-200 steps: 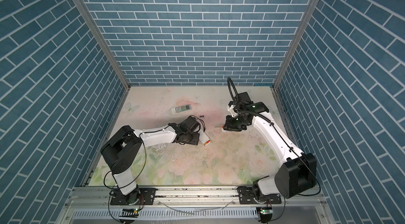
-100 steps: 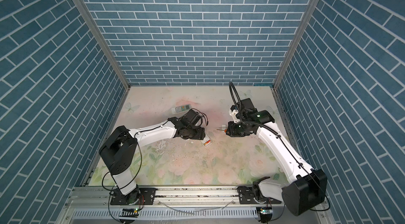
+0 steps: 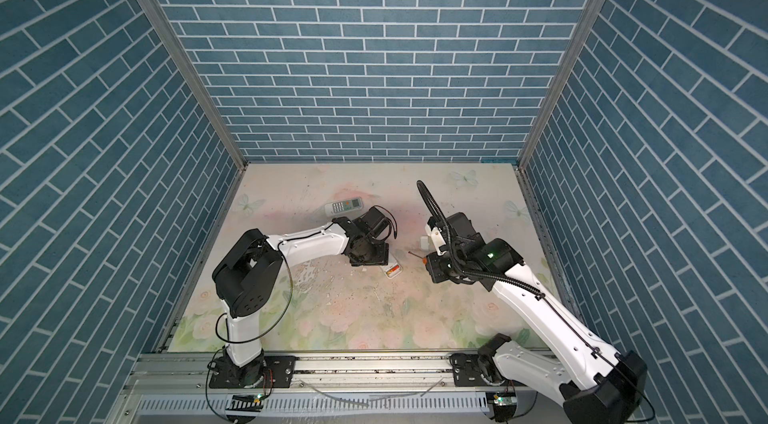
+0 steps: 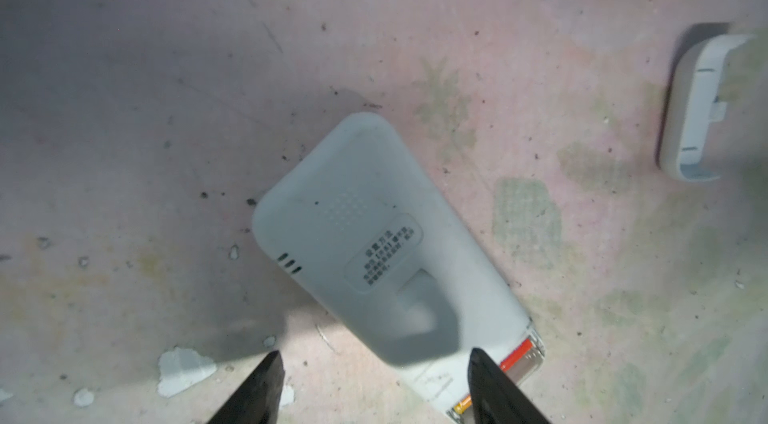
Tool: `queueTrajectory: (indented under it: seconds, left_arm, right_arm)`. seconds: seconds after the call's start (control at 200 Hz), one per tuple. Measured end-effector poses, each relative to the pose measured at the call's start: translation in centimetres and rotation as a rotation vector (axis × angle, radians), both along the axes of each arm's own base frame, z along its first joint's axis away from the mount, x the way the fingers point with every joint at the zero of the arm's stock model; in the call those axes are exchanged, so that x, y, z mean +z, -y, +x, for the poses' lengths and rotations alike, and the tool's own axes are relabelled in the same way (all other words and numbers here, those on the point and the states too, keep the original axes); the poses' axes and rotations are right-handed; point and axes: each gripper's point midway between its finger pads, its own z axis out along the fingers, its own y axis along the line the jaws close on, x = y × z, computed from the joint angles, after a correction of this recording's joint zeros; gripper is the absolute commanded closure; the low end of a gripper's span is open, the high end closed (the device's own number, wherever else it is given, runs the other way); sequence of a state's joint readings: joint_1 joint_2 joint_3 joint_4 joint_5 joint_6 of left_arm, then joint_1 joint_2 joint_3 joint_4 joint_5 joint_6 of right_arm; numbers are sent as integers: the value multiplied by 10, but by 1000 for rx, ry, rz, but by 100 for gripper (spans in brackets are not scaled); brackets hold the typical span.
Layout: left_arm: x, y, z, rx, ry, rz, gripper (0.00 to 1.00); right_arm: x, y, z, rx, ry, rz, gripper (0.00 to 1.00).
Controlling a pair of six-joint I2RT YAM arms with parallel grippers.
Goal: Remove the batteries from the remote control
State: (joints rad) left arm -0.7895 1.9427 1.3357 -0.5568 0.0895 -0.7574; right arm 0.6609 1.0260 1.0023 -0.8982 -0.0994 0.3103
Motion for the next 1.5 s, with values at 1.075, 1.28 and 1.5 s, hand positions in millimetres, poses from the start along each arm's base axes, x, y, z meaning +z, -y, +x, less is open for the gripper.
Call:
queueTrajectory:
  seconds: [1.075,1.28,1.5]
  left_arm:
    - [-9,16,36,234,14,8,42]
    - [-8,14,33,248,7,11,45]
    - [-11,11,27,265,4,-5,33]
  right_arm:
    - [-23,-11,-20,78,32,-21,100]
    - [-31,-22,-24,76,57,-76,100]
    - [-44,-35,-27,53,68,-137,100]
